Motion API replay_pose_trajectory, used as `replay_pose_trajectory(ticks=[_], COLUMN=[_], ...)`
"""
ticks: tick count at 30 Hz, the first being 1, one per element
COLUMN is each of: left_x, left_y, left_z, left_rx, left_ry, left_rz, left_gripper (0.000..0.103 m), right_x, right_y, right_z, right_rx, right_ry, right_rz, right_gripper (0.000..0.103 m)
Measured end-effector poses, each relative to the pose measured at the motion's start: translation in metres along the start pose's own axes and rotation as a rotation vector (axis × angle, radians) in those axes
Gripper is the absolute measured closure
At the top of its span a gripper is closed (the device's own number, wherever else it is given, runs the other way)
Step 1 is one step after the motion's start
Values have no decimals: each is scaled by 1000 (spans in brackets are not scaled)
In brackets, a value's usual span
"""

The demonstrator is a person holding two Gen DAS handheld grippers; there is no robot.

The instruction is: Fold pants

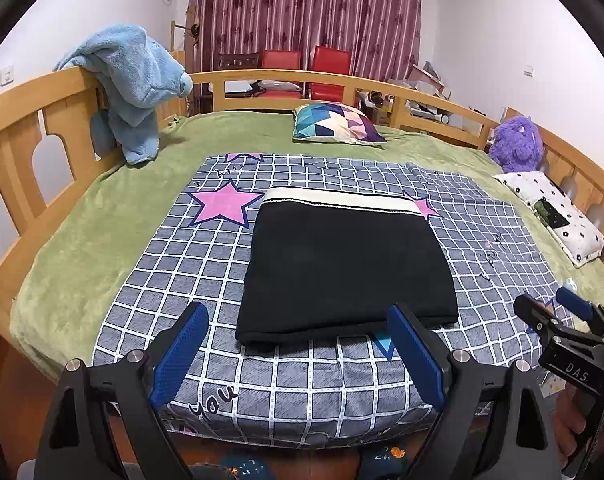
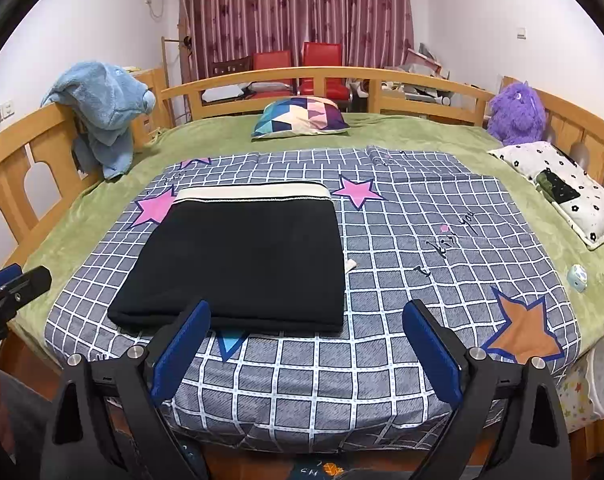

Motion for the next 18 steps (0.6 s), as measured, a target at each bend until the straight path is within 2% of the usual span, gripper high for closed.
replay_pose_trajectory(ticks=[4, 18], left_x=[-7, -6], left_y=[1, 5], left_z=[-7, -11], left_rx=[20, 24], left_ry=[-3, -1], left_rz=[-18, -15], left_gripper=[7, 7], right_x=[-7, -7], right_y=[0, 3], right_z=[-2, -8], right_rx=[8, 8], right_ry=[-1, 4], right_rz=[-9, -8], right_gripper=[5, 5])
Point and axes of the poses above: each gripper's, at about its wrist camera, not at the fingertips, and x roughly the way its jaws point, z to its left, y to its underside, the point moved 8 cm from there along x, roughly the way its jaws point, and after that the axes turned 13 degrees about y, right-handed, at the moved point
